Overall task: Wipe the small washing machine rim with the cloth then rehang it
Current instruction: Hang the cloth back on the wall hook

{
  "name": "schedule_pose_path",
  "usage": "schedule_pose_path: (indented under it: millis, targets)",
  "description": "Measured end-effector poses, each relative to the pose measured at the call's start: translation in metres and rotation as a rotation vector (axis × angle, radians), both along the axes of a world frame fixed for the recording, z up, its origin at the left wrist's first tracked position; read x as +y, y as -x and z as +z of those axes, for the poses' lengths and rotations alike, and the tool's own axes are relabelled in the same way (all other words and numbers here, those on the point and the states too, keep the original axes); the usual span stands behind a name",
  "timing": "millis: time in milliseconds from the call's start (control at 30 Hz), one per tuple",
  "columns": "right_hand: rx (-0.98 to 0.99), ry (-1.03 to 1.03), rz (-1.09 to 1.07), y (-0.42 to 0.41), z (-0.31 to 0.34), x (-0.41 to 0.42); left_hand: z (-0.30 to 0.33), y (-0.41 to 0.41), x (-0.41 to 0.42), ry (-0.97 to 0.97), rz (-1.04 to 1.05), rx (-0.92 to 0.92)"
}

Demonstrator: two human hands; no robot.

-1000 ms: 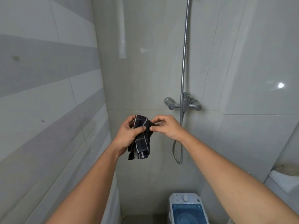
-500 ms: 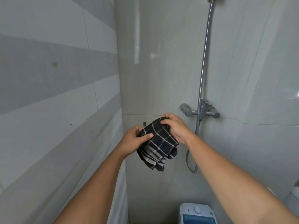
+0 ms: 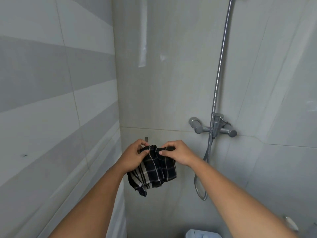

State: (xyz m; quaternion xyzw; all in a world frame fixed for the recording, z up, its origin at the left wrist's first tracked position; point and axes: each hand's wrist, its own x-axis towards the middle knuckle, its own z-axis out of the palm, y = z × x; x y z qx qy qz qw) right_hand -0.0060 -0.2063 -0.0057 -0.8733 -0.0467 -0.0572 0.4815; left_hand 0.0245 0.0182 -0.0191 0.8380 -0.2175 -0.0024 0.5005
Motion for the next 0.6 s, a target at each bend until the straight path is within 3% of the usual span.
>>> schedule_pose_path:
  millis: [100,233,400,600]
  targets:
    - [-0.049,0.037,-0.085,-0.038,-0.021,-0.005,-0.01,-0.03,-0.005,-0.081,0.066,-0.026]
    - [-0.144,0.017,-0.151,-0.085,-0.05,-0.001,-0.029,-0.076,-0.011,-0.261,0.231,-0.234]
    - [-0.302,0.172,-0.154,-0.134,-0.08,0.009,-0.054,-0.129,-0.022,-0.29,0.323,-0.411]
    - [-0.35,0.189,-0.185,-0.157,-0.106,0.018,-0.084,-0.151,-0.026,-0.289,0.337,-0.405]
